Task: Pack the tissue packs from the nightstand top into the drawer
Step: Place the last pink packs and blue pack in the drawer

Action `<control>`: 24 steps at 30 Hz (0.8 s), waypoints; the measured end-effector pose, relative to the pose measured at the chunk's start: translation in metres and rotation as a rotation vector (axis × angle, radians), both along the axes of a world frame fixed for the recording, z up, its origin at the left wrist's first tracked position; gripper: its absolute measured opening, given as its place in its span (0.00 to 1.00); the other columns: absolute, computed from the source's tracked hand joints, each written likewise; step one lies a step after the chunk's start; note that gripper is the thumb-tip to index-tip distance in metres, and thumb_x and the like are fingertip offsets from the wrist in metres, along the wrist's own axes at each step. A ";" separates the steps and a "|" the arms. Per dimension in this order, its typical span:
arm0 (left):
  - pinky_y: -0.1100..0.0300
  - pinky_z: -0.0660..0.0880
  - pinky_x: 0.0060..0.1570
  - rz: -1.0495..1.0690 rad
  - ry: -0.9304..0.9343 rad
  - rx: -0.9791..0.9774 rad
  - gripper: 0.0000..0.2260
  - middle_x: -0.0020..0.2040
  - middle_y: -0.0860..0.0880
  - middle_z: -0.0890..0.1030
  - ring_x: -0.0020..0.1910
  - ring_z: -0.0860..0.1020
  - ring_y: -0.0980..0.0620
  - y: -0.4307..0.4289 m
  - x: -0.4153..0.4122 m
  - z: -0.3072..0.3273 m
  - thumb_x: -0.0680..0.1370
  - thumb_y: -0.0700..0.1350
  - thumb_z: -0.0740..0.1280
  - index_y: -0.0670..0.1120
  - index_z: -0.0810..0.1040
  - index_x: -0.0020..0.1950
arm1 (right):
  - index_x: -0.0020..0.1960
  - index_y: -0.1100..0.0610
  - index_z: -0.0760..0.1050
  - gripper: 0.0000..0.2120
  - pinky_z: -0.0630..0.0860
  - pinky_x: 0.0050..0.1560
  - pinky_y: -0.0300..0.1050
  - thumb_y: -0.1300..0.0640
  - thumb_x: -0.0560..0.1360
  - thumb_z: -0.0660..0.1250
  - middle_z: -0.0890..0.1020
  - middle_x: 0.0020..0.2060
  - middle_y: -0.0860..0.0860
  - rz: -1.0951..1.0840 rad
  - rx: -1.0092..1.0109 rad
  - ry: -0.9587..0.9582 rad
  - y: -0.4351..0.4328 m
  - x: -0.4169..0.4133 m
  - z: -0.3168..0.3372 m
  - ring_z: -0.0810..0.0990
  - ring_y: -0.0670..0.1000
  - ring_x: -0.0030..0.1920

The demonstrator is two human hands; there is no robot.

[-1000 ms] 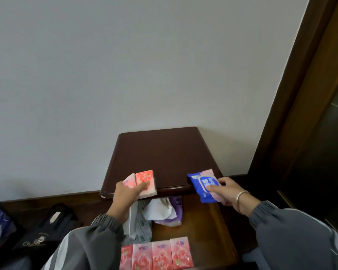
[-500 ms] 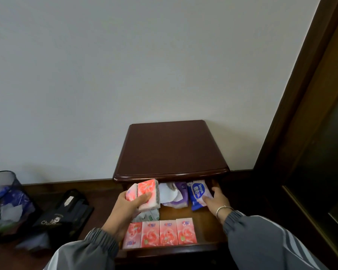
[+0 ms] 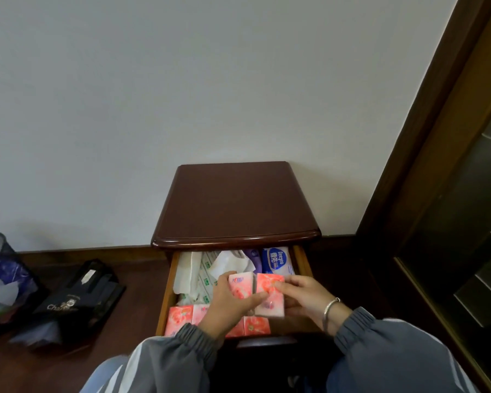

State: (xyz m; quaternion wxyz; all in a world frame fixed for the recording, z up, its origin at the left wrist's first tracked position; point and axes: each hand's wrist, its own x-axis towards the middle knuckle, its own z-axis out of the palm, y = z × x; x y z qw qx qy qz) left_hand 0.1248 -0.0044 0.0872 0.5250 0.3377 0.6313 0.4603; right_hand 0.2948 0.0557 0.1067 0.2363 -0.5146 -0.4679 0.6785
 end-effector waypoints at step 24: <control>0.50 0.80 0.44 0.362 -0.178 0.088 0.08 0.54 0.40 0.79 0.49 0.81 0.43 -0.017 -0.047 -0.041 0.79 0.39 0.64 0.50 0.73 0.56 | 0.71 0.43 0.60 0.31 0.81 0.38 0.42 0.66 0.74 0.61 0.75 0.51 0.48 -0.124 0.188 -0.247 0.016 0.028 -0.021 0.80 0.51 0.45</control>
